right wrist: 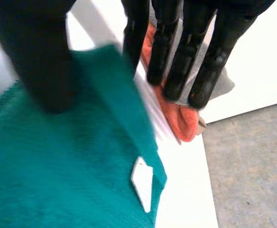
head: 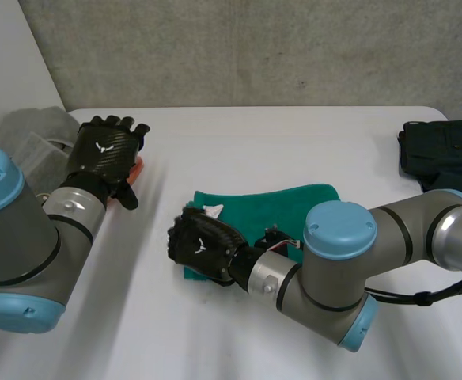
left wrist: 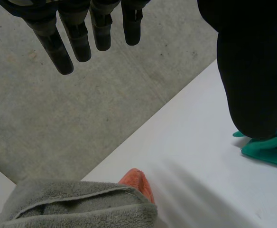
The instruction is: Fold the laundry.
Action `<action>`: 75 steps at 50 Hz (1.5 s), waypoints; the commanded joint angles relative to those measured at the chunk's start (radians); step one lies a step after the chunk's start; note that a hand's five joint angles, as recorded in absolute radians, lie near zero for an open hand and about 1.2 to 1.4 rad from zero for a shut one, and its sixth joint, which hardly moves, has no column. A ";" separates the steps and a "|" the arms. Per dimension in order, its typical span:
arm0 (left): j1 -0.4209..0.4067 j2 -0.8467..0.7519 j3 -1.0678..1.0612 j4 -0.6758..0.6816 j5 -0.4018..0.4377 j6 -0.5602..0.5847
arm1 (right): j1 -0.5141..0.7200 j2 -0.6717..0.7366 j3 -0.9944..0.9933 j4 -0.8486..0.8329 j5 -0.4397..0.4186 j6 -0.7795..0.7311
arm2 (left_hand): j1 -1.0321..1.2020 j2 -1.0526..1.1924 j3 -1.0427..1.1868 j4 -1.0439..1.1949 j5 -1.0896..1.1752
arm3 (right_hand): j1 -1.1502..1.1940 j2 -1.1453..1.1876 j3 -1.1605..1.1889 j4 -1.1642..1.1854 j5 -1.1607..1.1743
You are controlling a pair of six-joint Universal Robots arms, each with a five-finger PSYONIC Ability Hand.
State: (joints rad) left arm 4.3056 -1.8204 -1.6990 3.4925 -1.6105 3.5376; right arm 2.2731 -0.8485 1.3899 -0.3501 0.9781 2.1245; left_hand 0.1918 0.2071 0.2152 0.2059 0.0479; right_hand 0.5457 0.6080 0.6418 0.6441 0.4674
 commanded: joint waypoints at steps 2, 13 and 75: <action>-0.018 -0.017 0.064 0.017 0.000 -0.002 | -0.089 -0.148 0.058 0.003 0.151 0.187 | -0.017 -0.033 -0.041 -0.031 -0.048 | -0.371 -0.433 -0.467 -0.470 -0.467; -0.159 -0.152 0.191 0.020 0.000 -0.105 | -0.352 -0.346 0.280 0.129 0.243 0.621 | -0.017 -0.033 -0.041 -0.031 -0.048 | -0.371 -0.433 -0.467 -0.470 -0.467; -0.230 -0.264 0.321 -0.133 -0.005 -0.307 | -0.181 -0.137 -0.107 0.350 0.349 0.970 | 0.007 -0.008 -0.016 -0.007 -0.024 | -0.371 -0.433 -0.467 -0.470 -0.467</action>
State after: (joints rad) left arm 4.1618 -1.9515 -1.4811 3.4682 -1.6121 3.2882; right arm 2.1016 -1.0900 1.3706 -0.1040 1.3257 3.1009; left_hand 0.1918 0.2071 0.2152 0.2060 0.0479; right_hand 0.2097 0.2212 0.2102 0.2379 0.0670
